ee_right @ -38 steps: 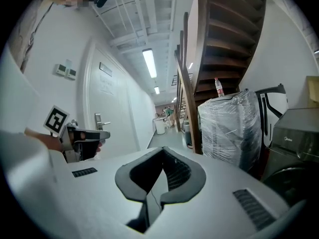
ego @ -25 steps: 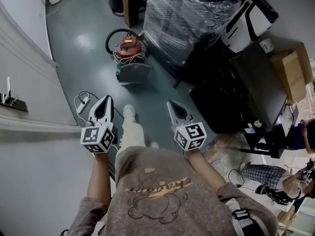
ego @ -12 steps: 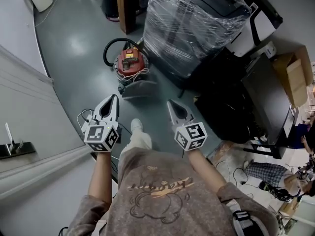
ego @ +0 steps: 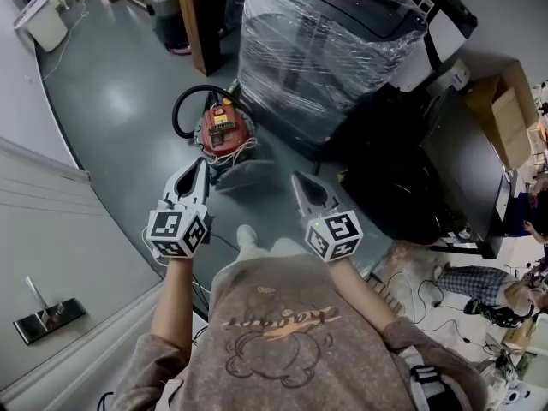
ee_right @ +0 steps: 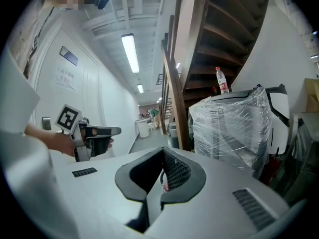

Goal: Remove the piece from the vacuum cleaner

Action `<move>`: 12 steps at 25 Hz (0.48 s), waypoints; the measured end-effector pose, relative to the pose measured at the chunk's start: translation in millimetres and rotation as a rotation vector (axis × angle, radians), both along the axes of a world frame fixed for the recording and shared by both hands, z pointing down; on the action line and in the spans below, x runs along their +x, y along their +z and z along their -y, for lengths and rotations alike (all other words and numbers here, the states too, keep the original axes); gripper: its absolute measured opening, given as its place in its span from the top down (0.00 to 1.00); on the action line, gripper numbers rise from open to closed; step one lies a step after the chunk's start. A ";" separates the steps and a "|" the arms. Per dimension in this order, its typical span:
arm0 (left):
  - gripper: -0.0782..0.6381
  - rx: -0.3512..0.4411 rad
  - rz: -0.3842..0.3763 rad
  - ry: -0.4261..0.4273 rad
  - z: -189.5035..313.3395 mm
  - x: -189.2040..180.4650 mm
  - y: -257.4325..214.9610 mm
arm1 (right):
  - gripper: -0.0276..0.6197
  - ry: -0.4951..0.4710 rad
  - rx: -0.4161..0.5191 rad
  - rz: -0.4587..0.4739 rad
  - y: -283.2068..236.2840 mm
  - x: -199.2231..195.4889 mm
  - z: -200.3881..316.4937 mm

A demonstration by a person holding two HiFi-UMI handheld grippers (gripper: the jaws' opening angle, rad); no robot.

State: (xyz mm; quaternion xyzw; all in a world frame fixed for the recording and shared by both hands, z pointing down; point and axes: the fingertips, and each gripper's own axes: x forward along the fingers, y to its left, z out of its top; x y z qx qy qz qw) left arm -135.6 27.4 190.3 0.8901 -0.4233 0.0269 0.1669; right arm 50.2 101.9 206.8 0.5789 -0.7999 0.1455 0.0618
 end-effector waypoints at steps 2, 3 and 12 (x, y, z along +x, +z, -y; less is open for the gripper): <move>0.89 -0.002 0.007 0.009 7.4 2.3 0.2 | 0.96 0.002 0.002 -0.003 -3.0 1.2 7.4; 0.89 0.000 0.012 0.015 10.8 3.8 -0.7 | 0.96 0.002 0.003 -0.004 -4.1 1.7 11.1; 0.89 -0.006 0.022 0.036 31.0 16.3 -1.5 | 0.96 -0.026 0.016 0.007 -10.7 6.3 46.5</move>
